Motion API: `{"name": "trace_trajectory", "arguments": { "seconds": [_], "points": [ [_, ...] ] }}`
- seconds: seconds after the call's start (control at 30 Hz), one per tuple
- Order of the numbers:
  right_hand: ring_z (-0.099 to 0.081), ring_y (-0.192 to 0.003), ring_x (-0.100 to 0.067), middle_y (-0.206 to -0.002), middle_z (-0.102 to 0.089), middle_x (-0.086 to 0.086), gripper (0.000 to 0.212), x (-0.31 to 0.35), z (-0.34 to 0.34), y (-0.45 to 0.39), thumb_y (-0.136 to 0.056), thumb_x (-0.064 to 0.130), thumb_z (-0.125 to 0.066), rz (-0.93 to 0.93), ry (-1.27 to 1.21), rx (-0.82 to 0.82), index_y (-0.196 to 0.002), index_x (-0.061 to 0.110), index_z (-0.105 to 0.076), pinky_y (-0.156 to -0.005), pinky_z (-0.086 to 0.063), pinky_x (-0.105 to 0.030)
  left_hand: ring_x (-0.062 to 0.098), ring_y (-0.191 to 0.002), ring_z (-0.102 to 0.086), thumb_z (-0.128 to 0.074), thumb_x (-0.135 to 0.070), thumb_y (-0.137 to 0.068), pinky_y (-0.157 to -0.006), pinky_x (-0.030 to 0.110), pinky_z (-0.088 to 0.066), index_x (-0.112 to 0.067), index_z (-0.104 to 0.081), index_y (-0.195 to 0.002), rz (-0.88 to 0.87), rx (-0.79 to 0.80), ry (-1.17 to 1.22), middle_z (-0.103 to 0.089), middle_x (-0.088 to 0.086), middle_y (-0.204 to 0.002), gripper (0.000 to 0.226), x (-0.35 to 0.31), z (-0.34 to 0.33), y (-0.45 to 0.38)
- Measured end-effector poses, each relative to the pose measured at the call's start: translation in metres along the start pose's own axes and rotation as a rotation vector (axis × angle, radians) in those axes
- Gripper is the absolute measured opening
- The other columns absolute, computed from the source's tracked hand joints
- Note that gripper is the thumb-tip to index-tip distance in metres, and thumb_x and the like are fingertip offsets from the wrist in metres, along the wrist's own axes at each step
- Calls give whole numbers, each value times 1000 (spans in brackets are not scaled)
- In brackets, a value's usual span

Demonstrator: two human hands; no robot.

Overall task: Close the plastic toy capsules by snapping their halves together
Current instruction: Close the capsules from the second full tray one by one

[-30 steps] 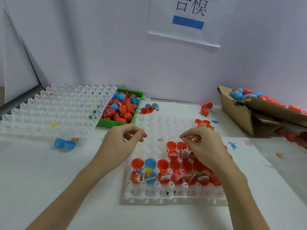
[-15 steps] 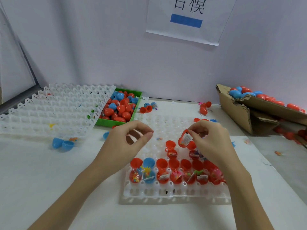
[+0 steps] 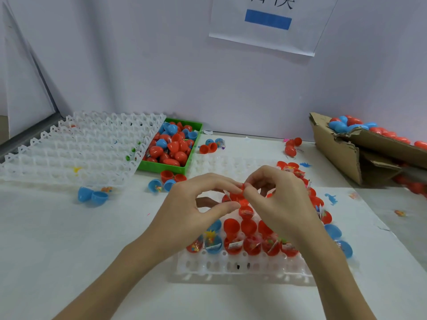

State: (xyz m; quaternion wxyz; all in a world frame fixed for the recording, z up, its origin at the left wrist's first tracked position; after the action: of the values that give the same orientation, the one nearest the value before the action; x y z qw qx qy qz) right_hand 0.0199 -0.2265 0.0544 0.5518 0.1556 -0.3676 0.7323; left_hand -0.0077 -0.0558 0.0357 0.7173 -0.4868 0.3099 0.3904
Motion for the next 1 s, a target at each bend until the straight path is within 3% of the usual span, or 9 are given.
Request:
{"name": "trace_trajectory", "arguments": {
  "seconds": [0.23,0.43,0.67,0.8,1.0],
  "points": [
    [-64,-80,2,-78,-69,15,9,-3,-4,0,-91,21,-68,-94,-125,21,-86,28,-71,-65,-52,-11,23,-102,-72,-83,-26,-81,-78,30,-64,-16,-82,-105,-60,-108,4,-70,-9,-107,26,-8,10,-1],
    [-66,-80,3,-78,-70,13,18,-5,-5,1,-94,17,-68,-137,-211,19,-84,32,-68,-64,-52,-8,21,-113,-65,-71,-22,-93,-90,26,-60,-16,-73,-128,-100,17,-12,-63,-2,-115,36,-15,5,0],
    [-65,-81,6,-84,-67,18,11,-4,-7,5,-95,26,-67,-149,-147,-88,-89,33,-61,-65,-54,-10,24,-113,-64,-65,-9,-98,-88,33,-63,-18,-73,-129,-31,-3,49,-59,-3,-114,33,-7,4,-1],
    [-76,-72,-12,-89,-73,2,2,5,-10,6,-101,17,-61,-146,-504,-106,-100,18,-59,-58,-61,-24,6,-102,-63,-66,-13,-96,-77,16,-58,-20,-74,-128,-39,-40,20,-58,-10,-109,33,-11,10,-1],
    [-76,-93,-17,-99,-75,0,12,24,-13,9,-102,6,-58,-15,-721,-60,-108,12,-67,-74,-63,-26,3,-108,-58,-57,-13,-102,-78,9,-50,-25,-66,-136,-14,-126,-24,-58,-7,-114,38,-10,18,-4]
  ]
}}
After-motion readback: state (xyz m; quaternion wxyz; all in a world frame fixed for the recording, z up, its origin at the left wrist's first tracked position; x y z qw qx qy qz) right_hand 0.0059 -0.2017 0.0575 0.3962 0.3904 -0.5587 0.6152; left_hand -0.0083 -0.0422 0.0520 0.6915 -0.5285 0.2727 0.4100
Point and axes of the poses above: each hand's wrist, its own y-axis away from the middle knuckle, its own z-axis out of the back of the hand, x = y × z, the point moved 7 cm from there along -y, towards the middle knuckle
